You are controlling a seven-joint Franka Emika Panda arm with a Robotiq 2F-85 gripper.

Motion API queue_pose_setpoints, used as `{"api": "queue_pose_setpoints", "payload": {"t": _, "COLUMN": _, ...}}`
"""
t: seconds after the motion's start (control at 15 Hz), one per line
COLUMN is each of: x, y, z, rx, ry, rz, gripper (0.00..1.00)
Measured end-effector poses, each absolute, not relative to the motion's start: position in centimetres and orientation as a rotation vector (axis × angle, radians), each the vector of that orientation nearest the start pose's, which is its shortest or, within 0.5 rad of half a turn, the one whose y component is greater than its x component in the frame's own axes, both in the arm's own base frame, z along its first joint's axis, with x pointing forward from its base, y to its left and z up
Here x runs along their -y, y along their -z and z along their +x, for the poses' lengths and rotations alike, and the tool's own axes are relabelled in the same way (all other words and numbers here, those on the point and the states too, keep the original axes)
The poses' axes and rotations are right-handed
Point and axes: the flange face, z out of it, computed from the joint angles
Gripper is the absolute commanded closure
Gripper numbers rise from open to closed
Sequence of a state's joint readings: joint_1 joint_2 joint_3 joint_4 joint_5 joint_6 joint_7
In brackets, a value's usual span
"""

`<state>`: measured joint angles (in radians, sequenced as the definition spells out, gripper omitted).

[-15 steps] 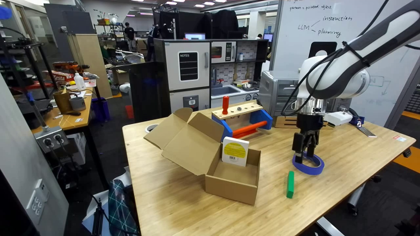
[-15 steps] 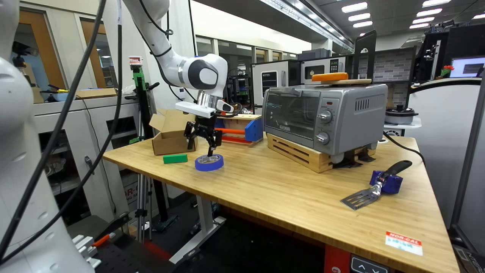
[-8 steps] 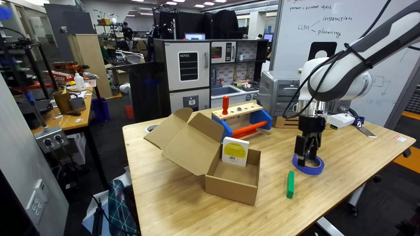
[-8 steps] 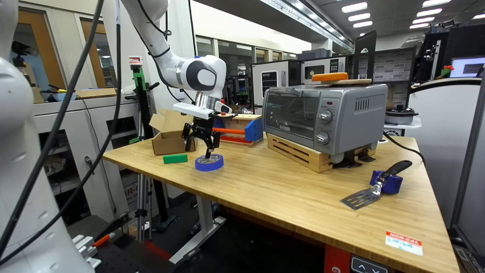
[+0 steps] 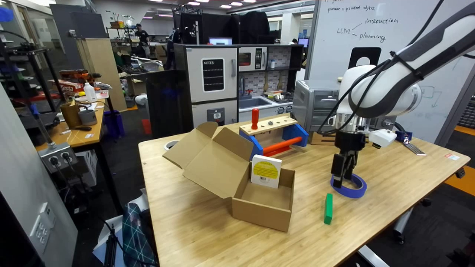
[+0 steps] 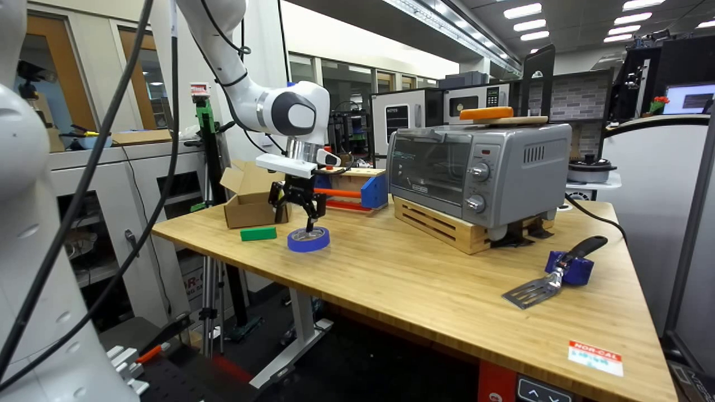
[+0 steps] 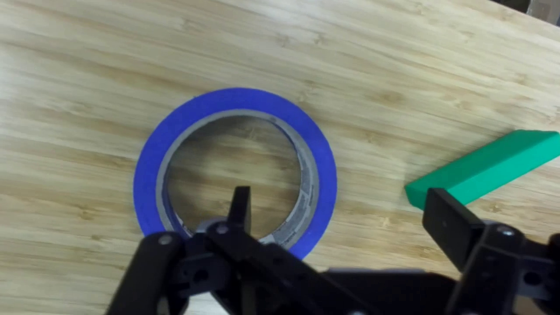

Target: Place the book, blue masking tape, and green block in the box

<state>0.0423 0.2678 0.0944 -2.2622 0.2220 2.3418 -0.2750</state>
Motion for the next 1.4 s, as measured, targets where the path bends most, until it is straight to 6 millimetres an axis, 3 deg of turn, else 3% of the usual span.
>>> {"api": "queue_pose_setpoints", "payload": {"t": 0.67, "x": -7.6, "y": -21.2, "z": 49.2, "rx": 0.500, "ry": -0.322, "rz": -2.955, "gripper": 0.00}}
{"api": "queue_pose_setpoints", "payload": {"t": 1.4, "x": -7.6, "y": -21.9, "z": 49.2, "rx": 0.542, "ry": -0.306, "rz": -2.971, "gripper": 0.00}}
